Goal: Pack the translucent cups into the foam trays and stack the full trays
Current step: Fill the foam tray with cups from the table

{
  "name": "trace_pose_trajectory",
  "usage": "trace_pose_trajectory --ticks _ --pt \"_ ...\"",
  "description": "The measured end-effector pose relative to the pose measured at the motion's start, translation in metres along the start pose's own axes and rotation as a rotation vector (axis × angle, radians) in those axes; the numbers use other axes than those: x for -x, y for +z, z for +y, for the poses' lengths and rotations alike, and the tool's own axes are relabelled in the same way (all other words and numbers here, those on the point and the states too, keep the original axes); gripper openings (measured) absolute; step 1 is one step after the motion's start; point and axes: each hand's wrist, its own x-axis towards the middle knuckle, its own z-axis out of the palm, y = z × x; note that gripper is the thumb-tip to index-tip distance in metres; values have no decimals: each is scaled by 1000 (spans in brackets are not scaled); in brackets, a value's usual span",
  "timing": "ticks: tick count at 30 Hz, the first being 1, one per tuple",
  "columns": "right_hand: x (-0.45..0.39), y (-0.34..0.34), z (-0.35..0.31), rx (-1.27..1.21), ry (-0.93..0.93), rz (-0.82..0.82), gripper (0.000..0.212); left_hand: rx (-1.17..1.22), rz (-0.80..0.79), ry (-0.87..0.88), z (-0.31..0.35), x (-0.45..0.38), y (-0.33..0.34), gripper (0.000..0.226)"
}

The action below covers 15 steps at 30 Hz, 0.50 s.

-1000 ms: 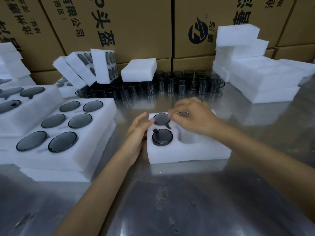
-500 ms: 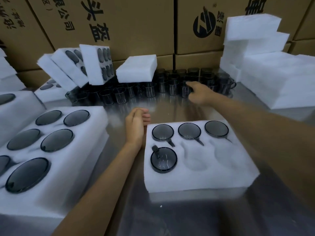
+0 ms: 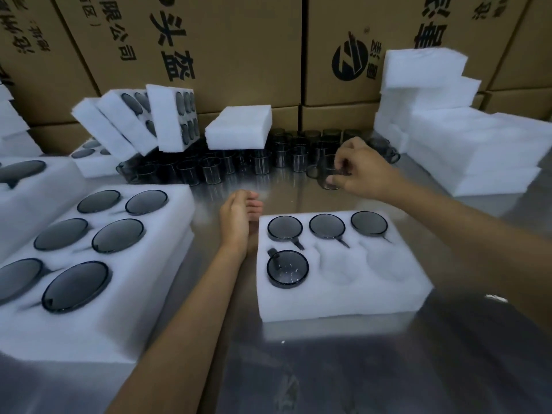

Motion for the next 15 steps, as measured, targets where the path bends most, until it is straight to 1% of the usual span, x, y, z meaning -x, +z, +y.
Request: trace_pose_trajectory --ticks 4,6,9,12,15 --pt "49 -42 -37 -81 -96 77 27 19 2 14 1 17 -8 24" --pt "75 -54 -56 -115 -119 59 28 -8 31 74 1 30 -14 22" --pt "110 -59 -76 -58 -103 7 35 -94 27 215 9 49 -21 21" --pt "136 -49 -88 -16 -58 -30 41 -187 -91 375 24 69 -18 13" --pt "153 -32 -95 48 -16 -32 44 -367 -292 450 32 89 -5 10"
